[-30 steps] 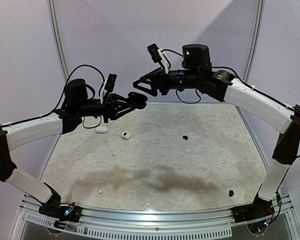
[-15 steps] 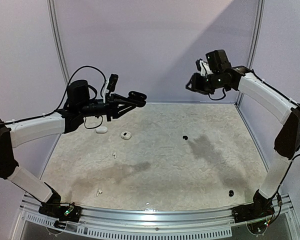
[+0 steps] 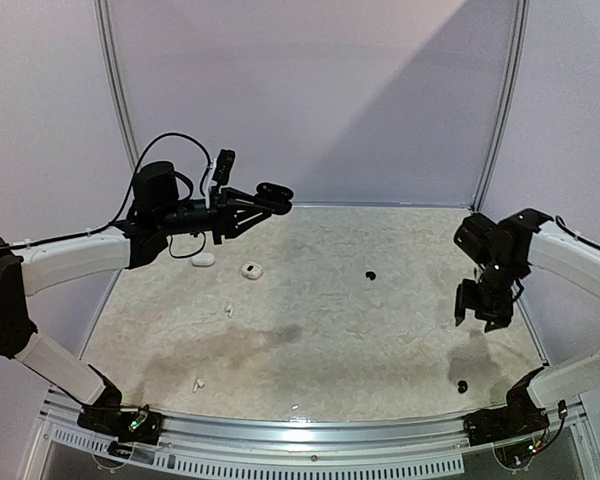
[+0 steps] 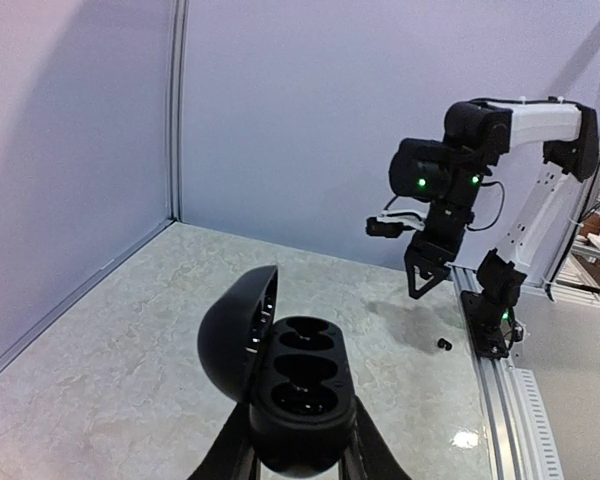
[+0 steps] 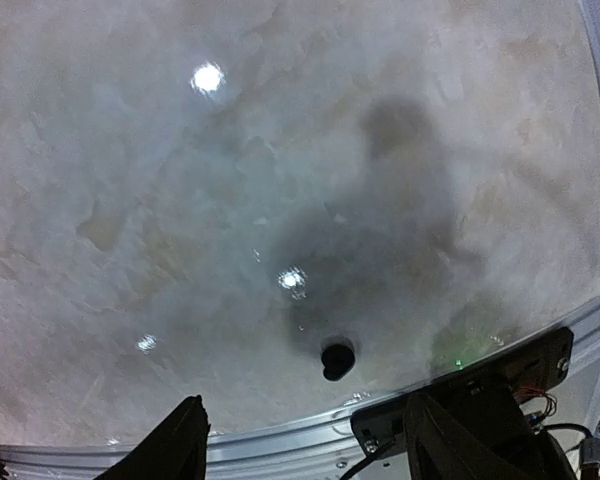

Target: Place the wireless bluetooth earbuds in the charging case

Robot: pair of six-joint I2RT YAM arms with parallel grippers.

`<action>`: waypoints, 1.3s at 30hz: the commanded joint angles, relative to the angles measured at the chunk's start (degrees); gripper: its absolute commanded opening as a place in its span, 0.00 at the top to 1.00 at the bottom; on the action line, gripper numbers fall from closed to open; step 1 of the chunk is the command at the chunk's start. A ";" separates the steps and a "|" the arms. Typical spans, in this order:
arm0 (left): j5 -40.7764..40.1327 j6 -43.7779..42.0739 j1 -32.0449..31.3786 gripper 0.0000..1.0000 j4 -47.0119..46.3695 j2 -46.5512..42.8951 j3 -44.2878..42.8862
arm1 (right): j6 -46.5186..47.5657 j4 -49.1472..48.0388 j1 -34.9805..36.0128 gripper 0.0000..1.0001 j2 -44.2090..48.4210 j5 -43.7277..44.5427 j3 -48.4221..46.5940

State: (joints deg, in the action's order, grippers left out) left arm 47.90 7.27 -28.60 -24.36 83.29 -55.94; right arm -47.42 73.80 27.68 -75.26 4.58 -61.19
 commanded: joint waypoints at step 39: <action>0.89 -3.53 -0.84 1.00 0.23 -2.50 1.66 | -5.16 -22.43 1.81 0.81 3.65 -14.16 26.49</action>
State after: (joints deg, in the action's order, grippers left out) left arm 48.82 4.51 -29.10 -24.62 81.54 -54.59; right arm -55.99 56.99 28.53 -69.65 -9.04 -30.65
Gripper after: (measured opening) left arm 0.238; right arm 0.204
